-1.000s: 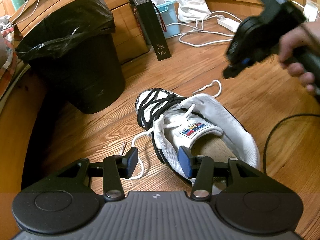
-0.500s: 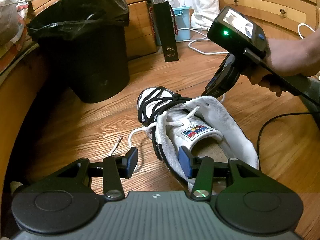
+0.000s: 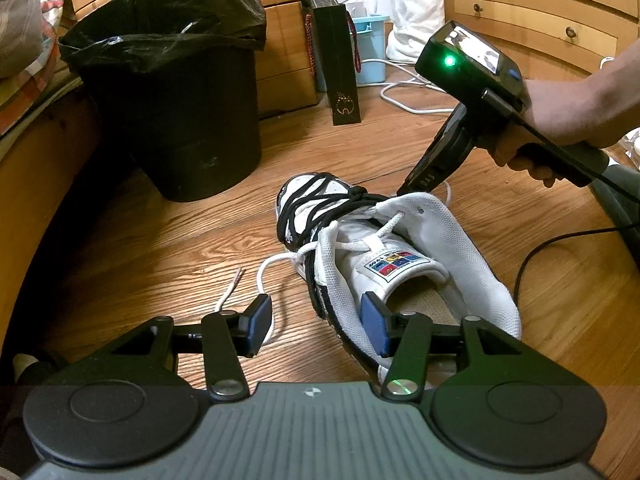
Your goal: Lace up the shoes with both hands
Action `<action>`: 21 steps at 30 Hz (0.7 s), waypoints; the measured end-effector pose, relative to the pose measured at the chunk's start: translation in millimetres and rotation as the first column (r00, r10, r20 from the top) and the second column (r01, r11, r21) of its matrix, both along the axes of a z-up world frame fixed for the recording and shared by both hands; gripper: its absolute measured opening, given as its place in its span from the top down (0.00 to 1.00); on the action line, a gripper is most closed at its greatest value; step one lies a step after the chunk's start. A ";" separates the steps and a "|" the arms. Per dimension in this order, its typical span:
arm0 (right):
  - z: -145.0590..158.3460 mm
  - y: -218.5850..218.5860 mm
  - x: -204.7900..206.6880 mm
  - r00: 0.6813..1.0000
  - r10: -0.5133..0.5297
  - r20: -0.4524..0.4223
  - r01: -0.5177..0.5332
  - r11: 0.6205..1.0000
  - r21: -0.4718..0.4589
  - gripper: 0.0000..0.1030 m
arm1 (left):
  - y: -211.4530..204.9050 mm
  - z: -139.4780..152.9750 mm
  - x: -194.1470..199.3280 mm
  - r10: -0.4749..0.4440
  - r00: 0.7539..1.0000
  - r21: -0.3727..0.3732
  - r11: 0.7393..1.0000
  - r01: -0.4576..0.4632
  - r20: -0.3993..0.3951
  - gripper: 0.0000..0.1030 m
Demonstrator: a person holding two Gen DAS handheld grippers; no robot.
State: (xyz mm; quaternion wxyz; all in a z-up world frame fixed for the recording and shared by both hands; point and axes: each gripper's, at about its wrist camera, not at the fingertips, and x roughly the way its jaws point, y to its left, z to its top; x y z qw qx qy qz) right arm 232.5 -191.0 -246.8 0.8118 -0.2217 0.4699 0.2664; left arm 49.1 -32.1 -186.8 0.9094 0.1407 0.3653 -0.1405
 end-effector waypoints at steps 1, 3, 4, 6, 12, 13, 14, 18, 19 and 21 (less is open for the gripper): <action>-0.1 1.6 -1.1 1.000 0.007 0.003 -0.007 1.000 -0.009 0.92 | 0.3 0.0 0.0 0.000 1.000 -0.002 1.000 0.000 -0.001 0.48; 0.1 4.7 -3.3 1.000 0.022 0.011 -0.021 0.999 -0.026 0.95 | 2.3 -0.1 0.5 0.004 1.000 -0.017 1.000 -0.004 -0.006 0.48; 2.3 4.9 -4.9 1.000 0.023 0.018 -0.022 0.999 -0.027 0.95 | 4.1 -0.4 0.9 0.009 1.000 -0.030 0.999 -0.010 -0.012 0.48; 7.0 5.3 -8.1 0.999 0.026 0.032 -0.025 0.999 -0.030 0.95 | 8.9 -0.6 2.4 0.025 0.999 -0.065 0.997 -0.027 -0.029 0.48; 43.5 3.0 -19.3 0.996 0.055 0.074 -0.054 0.998 -0.012 0.95 | 17.0 -2.3 7.6 0.060 0.995 -0.136 0.988 -0.070 -0.074 0.46; 51.6 2.1 -21.8 0.995 0.056 0.077 -0.056 0.998 -0.002 0.95 | 19.9 -3.5 7.8 0.077 0.993 -0.162 0.983 -0.090 -0.085 0.46; 60.8 1.4 -25.6 0.995 0.058 0.081 -0.060 0.998 0.015 0.95 | 23.1 -4.2 7.9 0.093 0.991 -0.188 0.976 -0.110 -0.098 0.46; 94.0 3.8 -38.6 0.989 0.102 0.104 -0.108 0.992 0.060 0.95 | 33.3 -2.9 7.9 0.121 0.983 -0.256 0.955 -0.153 -0.135 0.47; 102.1 5.3 -41.8 0.987 0.121 0.109 -0.129 0.989 0.067 0.95 | 34.7 -1.8 7.7 0.124 0.983 -0.264 0.952 -0.157 -0.138 0.47; 116.1 11.8 -49.3 0.976 0.190 0.109 -0.198 0.978 0.062 0.95 | 37.7 0.6 7.0 0.127 0.982 -0.284 0.945 -0.163 -0.142 0.47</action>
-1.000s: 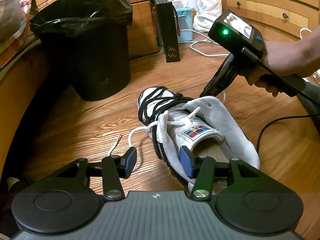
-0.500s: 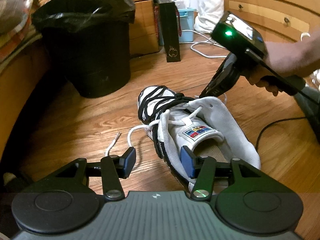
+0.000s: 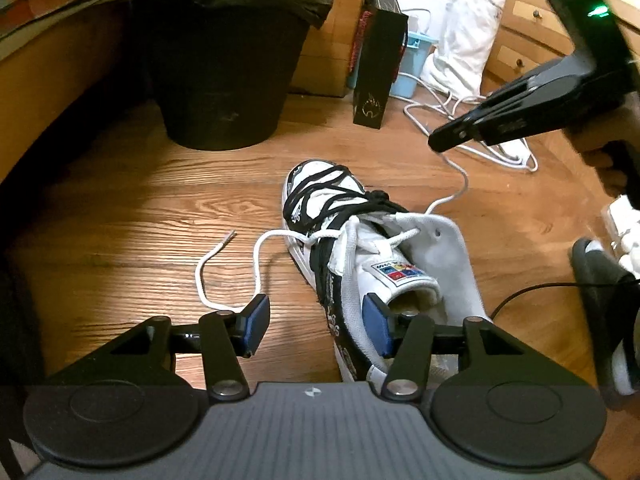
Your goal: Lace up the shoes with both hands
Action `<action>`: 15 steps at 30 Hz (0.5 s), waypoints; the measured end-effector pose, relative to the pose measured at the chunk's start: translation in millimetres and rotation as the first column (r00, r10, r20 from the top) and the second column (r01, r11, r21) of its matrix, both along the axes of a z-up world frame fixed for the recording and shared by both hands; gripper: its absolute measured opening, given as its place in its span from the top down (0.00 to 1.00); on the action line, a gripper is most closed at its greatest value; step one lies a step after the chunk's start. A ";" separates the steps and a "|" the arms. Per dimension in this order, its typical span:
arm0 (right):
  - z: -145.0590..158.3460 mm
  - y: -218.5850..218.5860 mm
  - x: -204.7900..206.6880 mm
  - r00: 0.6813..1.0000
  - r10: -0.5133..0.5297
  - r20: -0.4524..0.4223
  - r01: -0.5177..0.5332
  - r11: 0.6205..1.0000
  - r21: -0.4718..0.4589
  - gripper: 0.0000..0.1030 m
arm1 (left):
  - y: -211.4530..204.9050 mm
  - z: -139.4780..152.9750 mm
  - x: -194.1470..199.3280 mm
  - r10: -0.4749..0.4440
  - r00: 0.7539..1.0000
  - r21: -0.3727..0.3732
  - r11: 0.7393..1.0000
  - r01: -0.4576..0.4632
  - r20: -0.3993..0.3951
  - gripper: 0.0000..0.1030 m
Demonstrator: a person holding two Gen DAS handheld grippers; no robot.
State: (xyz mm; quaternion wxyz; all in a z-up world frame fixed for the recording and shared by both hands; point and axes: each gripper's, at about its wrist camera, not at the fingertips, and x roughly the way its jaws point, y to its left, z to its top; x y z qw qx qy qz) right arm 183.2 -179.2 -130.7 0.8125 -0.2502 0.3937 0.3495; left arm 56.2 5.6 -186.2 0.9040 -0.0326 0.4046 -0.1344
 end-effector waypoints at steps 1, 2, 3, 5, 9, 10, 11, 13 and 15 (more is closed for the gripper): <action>7.8 4.5 -4.5 0.999 0.040 -0.002 -0.040 0.999 0.000 0.95 | 1.6 1.6 -0.8 0.000 1.000 -0.015 1.000 0.000 0.004 0.47; 15.6 9.0 -9.0 0.997 0.080 -0.004 -0.080 0.997 0.000 0.95 | 2.5 2.9 -0.9 0.000 1.000 -0.024 1.000 0.001 0.008 0.47; 23.0 13.6 -13.6 0.993 0.119 -0.006 -0.119 0.993 0.001 0.95 | 3.2 4.2 -0.8 0.000 1.000 -0.031 1.000 0.001 0.011 0.47; 33.6 23.1 -24.3 0.982 0.186 -0.011 -0.186 0.982 0.001 0.95 | 4.4 6.8 -0.5 0.003 1.000 -0.047 0.999 -0.002 0.016 0.47; 35.1 47.3 -53.8 0.946 0.322 -0.025 -0.323 0.945 -0.056 0.95 | 7.3 9.2 3.2 0.021 1.000 -0.105 0.994 -0.020 0.006 0.47; 32.4 52.9 -61.0 0.938 0.346 -0.033 -0.347 0.935 -0.067 0.95 | 8.8 8.8 4.2 0.029 1.000 -0.120 0.992 -0.029 -0.001 0.47; 29.6 57.6 -67.3 0.931 0.362 -0.043 -0.364 0.929 -0.073 0.95 | 10.3 8.3 5.2 0.038 0.999 -0.135 0.990 -0.038 -0.008 0.47; 19.7 66.9 -77.7 0.922 0.384 -0.054 -0.387 0.918 -0.084 0.95 | 13.5 6.2 7.4 0.049 0.999 -0.166 0.985 -0.052 -0.024 0.52; 9.7 73.8 -84.8 0.919 0.390 -0.061 -0.395 0.914 -0.096 0.95 | 17.5 3.3 9.5 0.058 0.997 -0.199 0.978 -0.066 -0.043 0.64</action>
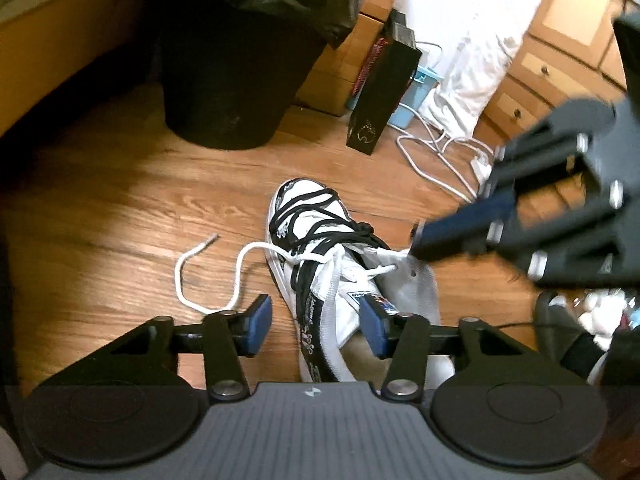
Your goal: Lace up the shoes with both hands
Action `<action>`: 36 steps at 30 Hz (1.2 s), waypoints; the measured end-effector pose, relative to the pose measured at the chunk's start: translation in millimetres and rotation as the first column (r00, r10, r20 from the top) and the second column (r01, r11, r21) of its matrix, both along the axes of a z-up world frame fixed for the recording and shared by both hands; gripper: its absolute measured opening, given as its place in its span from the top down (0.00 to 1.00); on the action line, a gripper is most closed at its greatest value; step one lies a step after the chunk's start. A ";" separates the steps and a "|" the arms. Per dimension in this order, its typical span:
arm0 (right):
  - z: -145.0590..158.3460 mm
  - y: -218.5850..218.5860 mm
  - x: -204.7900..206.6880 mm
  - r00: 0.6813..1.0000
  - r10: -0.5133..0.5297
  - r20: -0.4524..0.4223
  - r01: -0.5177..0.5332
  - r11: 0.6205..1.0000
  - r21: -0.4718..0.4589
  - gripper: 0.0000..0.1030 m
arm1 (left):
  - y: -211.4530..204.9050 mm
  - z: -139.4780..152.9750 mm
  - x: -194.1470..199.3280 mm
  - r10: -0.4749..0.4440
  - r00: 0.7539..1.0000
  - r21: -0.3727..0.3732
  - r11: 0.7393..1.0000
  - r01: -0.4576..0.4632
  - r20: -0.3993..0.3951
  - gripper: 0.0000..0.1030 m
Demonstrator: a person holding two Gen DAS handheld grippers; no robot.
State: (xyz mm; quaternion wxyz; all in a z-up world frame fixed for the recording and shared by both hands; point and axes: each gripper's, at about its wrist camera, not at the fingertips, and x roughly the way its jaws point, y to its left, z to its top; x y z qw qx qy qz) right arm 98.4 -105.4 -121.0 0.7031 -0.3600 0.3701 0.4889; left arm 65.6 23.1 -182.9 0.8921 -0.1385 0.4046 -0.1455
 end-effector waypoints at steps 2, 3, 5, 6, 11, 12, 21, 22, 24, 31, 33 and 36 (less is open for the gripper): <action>-10.1 5.1 -2.9 1.000 -0.003 0.004 0.003 1.000 -0.020 0.96 | 4.6 -5.0 2.2 0.002 1.000 -0.031 1.000 -0.002 -0.020 0.70; -14.9 7.4 -3.1 1.000 -0.006 0.007 0.007 0.999 -0.031 0.96 | 7.9 -7.8 2.4 0.008 0.999 -0.055 0.998 -0.010 -0.031 0.71; -24.3 11.9 -3.5 1.000 -0.013 0.014 0.014 0.998 -0.054 0.96 | 14.2 -13.9 3.8 0.027 0.998 -0.110 0.993 -0.033 -0.055 0.71; -27.1 13.6 -4.0 1.000 -0.022 0.016 0.023 0.998 -0.058 0.96 | 16.7 -17.2 5.6 0.038 0.997 -0.142 0.989 -0.047 -0.069 0.71; -35.1 16.6 -4.8 0.998 -0.049 0.039 0.052 0.996 -0.073 0.96 | 35.7 -40.3 7.2 0.104 0.982 -0.348 0.925 -0.154 -0.157 0.75; -35.8 16.9 -5.1 0.998 -0.049 0.045 0.053 0.996 -0.075 0.96 | 39.9 -45.7 5.8 0.117 0.978 -0.388 0.904 -0.177 -0.172 0.75; -39.2 23.1 -8.9 0.994 -0.037 0.099 0.047 0.994 -0.102 0.96 | 54.4 -70.9 4.9 0.165 0.950 -0.552 0.782 -0.290 -0.265 0.75; -38.9 23.7 -9.5 0.994 -0.034 0.102 0.045 0.994 -0.101 0.96 | 55.0 -72.3 5.0 0.166 0.949 -0.559 0.776 -0.294 -0.268 0.75; -39.3 25.0 -9.8 0.994 -0.034 0.105 0.045 0.994 -0.101 0.96 | 55.2 -72.5 5.0 0.165 0.950 -0.558 0.777 -0.292 -0.267 0.75; -44.1 28.9 -8.1 0.991 -0.059 0.117 0.072 0.990 -0.118 0.96 | 55.4 -72.0 4.8 0.164 0.951 -0.553 0.782 -0.288 -0.263 0.74; -45.0 30.2 -8.5 0.991 -0.060 0.123 0.075 0.989 -0.124 0.96 | 54.6 -71.0 5.0 0.167 0.950 -0.549 0.784 -0.290 -0.263 0.74; -45.9 33.0 -8.8 0.990 -0.056 0.127 0.073 0.989 -0.130 0.96 | 54.1 -70.0 4.3 0.171 0.950 -0.545 0.786 -0.291 -0.261 0.74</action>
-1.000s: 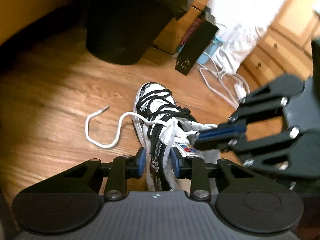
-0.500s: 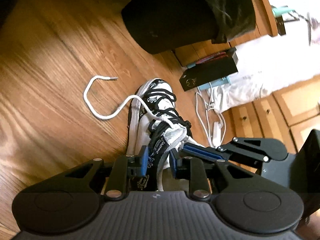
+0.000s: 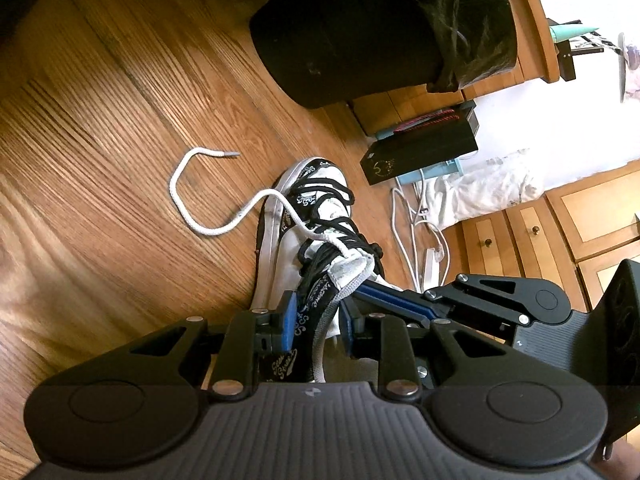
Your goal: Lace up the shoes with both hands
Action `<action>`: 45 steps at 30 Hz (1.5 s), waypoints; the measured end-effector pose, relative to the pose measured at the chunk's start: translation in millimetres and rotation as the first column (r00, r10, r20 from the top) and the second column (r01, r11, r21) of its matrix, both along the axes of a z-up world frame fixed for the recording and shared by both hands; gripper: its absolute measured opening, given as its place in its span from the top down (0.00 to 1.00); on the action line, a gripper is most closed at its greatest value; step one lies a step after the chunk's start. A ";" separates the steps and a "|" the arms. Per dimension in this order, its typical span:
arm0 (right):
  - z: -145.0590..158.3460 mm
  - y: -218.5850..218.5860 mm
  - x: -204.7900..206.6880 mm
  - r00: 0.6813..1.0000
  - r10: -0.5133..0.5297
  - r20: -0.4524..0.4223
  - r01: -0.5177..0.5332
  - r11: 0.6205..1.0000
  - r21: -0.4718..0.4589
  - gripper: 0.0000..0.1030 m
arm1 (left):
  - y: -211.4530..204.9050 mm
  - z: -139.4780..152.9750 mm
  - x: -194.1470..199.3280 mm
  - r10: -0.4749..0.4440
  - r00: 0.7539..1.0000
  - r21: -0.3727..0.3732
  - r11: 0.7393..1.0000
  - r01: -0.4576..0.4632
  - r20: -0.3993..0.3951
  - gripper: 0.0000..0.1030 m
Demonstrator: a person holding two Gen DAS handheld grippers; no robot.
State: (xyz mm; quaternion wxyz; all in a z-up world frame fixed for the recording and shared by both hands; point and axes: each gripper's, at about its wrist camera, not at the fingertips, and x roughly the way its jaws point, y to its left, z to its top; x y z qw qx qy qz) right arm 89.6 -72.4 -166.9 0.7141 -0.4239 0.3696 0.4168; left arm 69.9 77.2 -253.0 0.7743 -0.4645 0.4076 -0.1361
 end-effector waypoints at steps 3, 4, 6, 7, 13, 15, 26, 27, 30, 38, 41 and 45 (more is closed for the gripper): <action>0.5 2.9 -1.4 1.000 -0.004 0.009 0.004 1.000 -0.006 0.96 | -0.6 1.1 -0.3 -0.005 1.000 0.010 1.000 0.005 0.002 0.74; 1.2 3.7 -2.0 1.000 -0.008 0.010 0.008 1.000 -0.003 0.96 | -0.9 1.7 -0.2 -0.006 1.000 0.013 1.000 0.006 0.003 0.74; 1.9 4.8 -4.2 1.000 -0.004 0.017 0.004 1.000 -0.001 0.96 | -1.3 2.7 -0.5 -0.006 1.000 0.019 1.000 0.006 0.003 0.74; 2.4 4.8 -5.4 1.000 -0.001 0.019 0.001 1.000 0.003 0.96 | -1.7 3.0 -0.7 -0.004 1.000 0.020 1.000 0.004 0.003 0.74; 5.5 2.4 -11.0 0.999 0.014 0.048 -0.014 1.000 0.005 0.96 | -1.8 3.9 -0.4 -0.008 1.000 0.027 1.000 0.008 0.003 0.74; 7.1 0.8 -13.1 0.998 0.023 0.051 -0.024 1.000 0.015 0.96 | -1.8 4.0 -0.7 -0.008 1.000 0.029 1.000 0.008 0.004 0.74; 11.6 -6.7 -21.3 0.992 0.077 0.098 -0.080 0.997 0.022 0.94 | -1.6 3.7 -2.6 -0.007 1.000 0.031 1.000 0.007 0.006 0.74; 14.4 -10.0 -19.6 0.993 0.080 0.092 -0.083 0.996 0.030 0.93 | -1.7 4.2 -2.7 -0.009 1.000 0.034 0.999 0.009 0.007 0.74; 22.4 -20.8 -15.2 0.987 0.103 0.122 -0.106 0.994 0.024 0.83 | -1.6 4.7 -2.8 -0.010 1.000 0.036 0.999 0.010 0.007 0.72; -0.9 -18.8 -23.1 0.901 0.362 0.239 -0.297 0.917 -0.267 0.79 | -0.6 5.8 -3.9 -0.012 1.000 0.040 0.999 0.011 0.007 0.72; -7.1 -12.9 -22.3 0.887 0.400 0.231 -0.325 0.896 -0.303 0.79 | 0.0 5.7 -4.9 -0.010 1.000 0.038 0.999 0.009 0.008 0.72; -15.3 -5.4 -23.5 0.858 0.470 0.209 -0.377 0.851 -0.366 0.80 | -1.3 5.7 -4.4 -0.009 1.000 0.037 0.999 0.008 0.007 0.72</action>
